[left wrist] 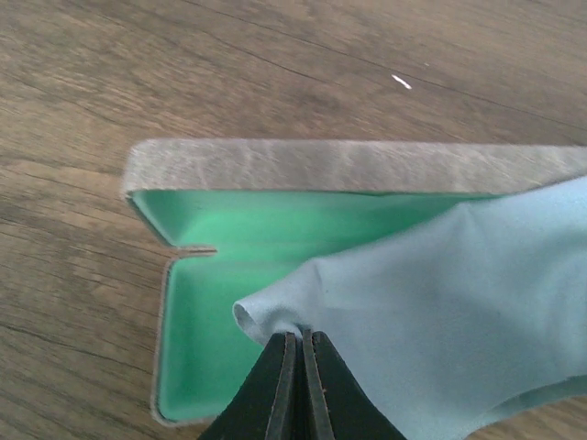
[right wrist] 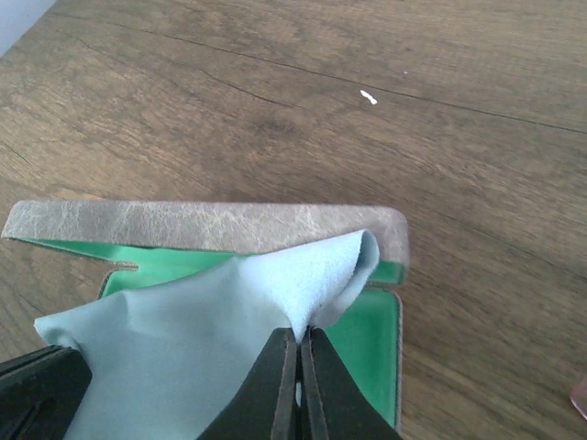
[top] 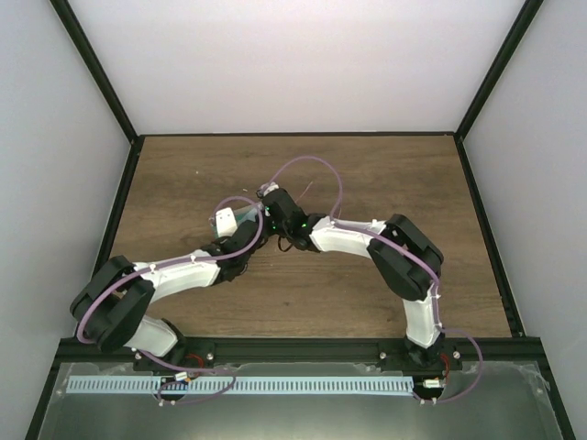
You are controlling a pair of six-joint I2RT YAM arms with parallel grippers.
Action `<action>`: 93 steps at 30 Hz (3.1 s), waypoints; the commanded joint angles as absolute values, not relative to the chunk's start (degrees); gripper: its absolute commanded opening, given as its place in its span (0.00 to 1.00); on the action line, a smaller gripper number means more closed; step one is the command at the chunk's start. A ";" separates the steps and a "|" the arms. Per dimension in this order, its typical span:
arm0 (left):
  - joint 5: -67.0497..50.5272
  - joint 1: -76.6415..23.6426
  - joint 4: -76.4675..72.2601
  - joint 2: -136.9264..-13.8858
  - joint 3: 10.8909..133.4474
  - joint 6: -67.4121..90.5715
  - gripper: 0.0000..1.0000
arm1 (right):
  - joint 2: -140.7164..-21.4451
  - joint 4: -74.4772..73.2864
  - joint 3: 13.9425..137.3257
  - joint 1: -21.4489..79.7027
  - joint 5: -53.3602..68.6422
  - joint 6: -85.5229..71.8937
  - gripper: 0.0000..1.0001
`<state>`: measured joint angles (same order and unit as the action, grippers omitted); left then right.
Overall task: Organize the sunglasses
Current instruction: Place the glasses cleaning cloth in the sunglasses case.
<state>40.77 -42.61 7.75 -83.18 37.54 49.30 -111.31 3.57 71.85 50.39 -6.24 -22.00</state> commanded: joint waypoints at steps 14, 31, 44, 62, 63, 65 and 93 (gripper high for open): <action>38.46 -35.25 -0.23 -86.08 35.63 45.59 0.04 | -119.56 1.12 81.25 47.72 -1.73 -19.92 0.01; 35.73 -34.94 -1.46 -86.67 33.85 45.46 0.04 | -119.16 1.96 77.95 47.44 -0.23 -20.77 0.01; 37.42 -34.43 -0.48 -87.02 33.68 46.02 0.04 | -118.71 2.18 76.50 47.47 -0.41 -20.92 0.01; 37.16 -32.96 -0.53 -88.19 33.57 45.88 0.04 | -118.15 2.66 75.48 48.23 0.53 -20.78 0.01; 37.18 -32.96 -0.52 -88.24 33.65 45.83 0.04 | -118.13 2.72 75.50 48.25 0.53 -20.71 0.01; 37.34 -32.94 -0.53 -88.37 33.64 45.88 0.04 | -118.25 2.69 75.67 48.23 0.55 -20.73 0.01; 37.08 -31.46 -1.85 -90.22 33.39 45.62 0.09 | -119.40 1.80 76.92 48.42 0.42 -20.12 0.12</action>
